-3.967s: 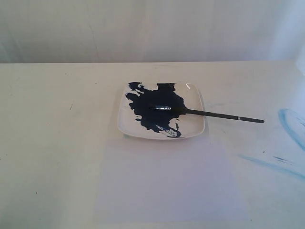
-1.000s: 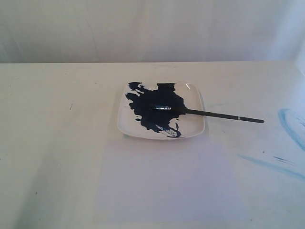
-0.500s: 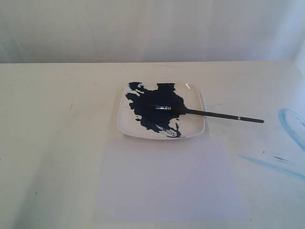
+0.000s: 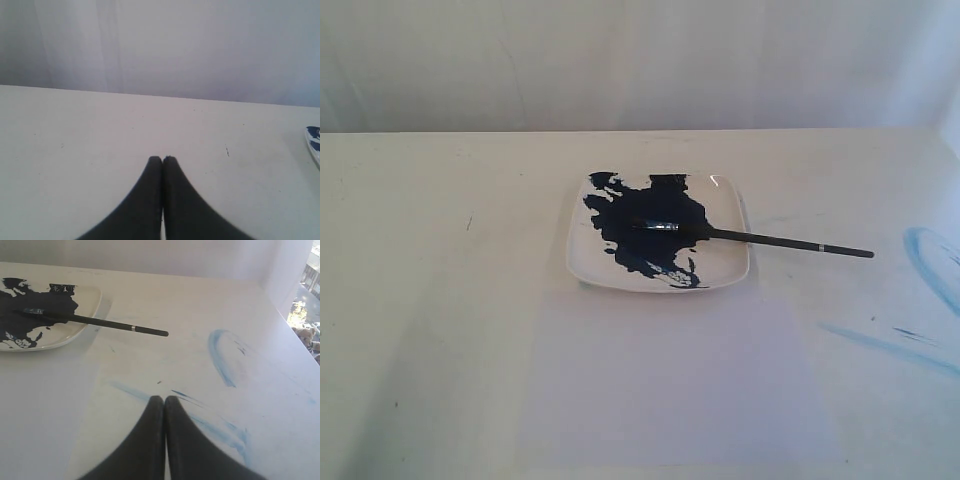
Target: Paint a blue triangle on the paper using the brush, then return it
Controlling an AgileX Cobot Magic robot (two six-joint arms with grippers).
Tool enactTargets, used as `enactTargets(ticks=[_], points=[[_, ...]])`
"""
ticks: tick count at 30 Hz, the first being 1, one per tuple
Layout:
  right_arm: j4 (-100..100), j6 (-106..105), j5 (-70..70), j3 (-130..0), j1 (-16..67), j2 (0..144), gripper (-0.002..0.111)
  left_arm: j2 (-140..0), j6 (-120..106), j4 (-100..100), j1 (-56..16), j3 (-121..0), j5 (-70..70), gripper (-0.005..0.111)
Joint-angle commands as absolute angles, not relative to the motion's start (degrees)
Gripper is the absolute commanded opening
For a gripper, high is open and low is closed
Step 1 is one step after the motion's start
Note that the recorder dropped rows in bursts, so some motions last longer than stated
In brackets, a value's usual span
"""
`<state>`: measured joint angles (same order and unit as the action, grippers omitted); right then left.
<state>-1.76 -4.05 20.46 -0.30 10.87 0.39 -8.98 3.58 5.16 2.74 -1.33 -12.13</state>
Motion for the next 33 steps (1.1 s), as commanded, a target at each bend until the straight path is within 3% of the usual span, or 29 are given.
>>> enactTargets(ticks=[1,14,33], points=[[-2.07,-4.13,20.13,0.00,10.96,0.00,0.000,-14.05,4.03,5.70,2.69,-5.30,-14.14,0.000],[-2.07,-4.13,20.13,0.00,10.96,0.00,0.000,-31.22,-5.42,4.66,2.69,-27.73,-7.62,0.000],[-2.07,-4.13,20.13,0.00,10.96,0.00,0.000,-47.46,3.18,5.14,2.69,-29.44,-12.07,0.000]])
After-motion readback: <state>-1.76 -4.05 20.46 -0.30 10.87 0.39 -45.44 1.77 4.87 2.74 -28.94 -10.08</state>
